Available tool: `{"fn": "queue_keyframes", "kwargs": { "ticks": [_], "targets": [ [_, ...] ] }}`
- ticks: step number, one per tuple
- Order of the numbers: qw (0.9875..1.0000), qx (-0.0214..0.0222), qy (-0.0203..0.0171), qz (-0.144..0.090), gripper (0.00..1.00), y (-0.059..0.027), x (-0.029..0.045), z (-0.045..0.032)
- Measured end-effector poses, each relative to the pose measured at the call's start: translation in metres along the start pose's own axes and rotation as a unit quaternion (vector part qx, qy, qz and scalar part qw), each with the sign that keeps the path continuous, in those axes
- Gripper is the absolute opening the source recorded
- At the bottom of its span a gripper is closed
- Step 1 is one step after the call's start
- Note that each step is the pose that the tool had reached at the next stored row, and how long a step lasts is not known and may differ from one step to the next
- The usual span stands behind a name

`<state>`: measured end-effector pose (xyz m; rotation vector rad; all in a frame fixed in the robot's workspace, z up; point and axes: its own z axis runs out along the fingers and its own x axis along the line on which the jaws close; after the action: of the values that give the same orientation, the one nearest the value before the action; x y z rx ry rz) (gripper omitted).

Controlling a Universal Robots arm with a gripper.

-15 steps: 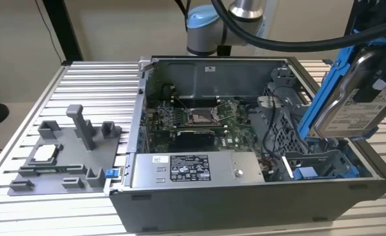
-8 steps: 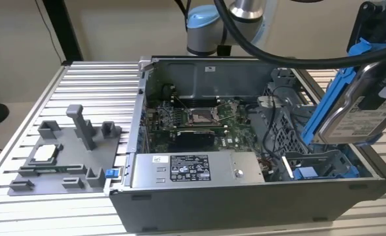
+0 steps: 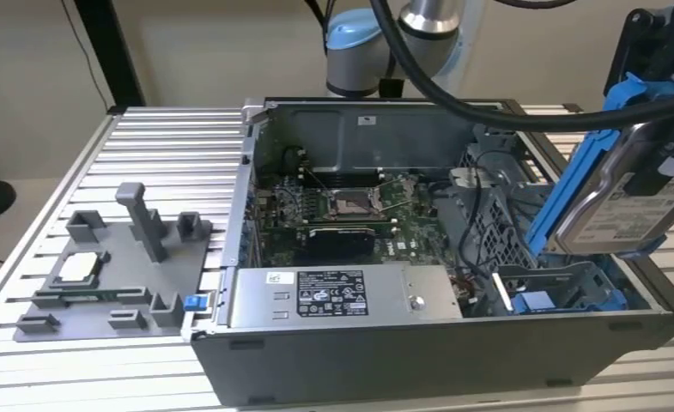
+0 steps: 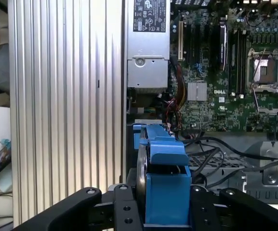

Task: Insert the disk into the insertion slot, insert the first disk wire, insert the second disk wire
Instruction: 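Insert the disk into the insertion slot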

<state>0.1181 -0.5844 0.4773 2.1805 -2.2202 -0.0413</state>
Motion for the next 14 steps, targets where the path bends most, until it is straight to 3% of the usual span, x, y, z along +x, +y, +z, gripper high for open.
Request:
{"fn": "queue_keyframes", "kwargs": {
  "ticks": [14],
  "targets": [
    [1.0000,0.0000,-0.0007,0.000,0.00,-0.0036,-0.0001,0.0270]
  ]
}}
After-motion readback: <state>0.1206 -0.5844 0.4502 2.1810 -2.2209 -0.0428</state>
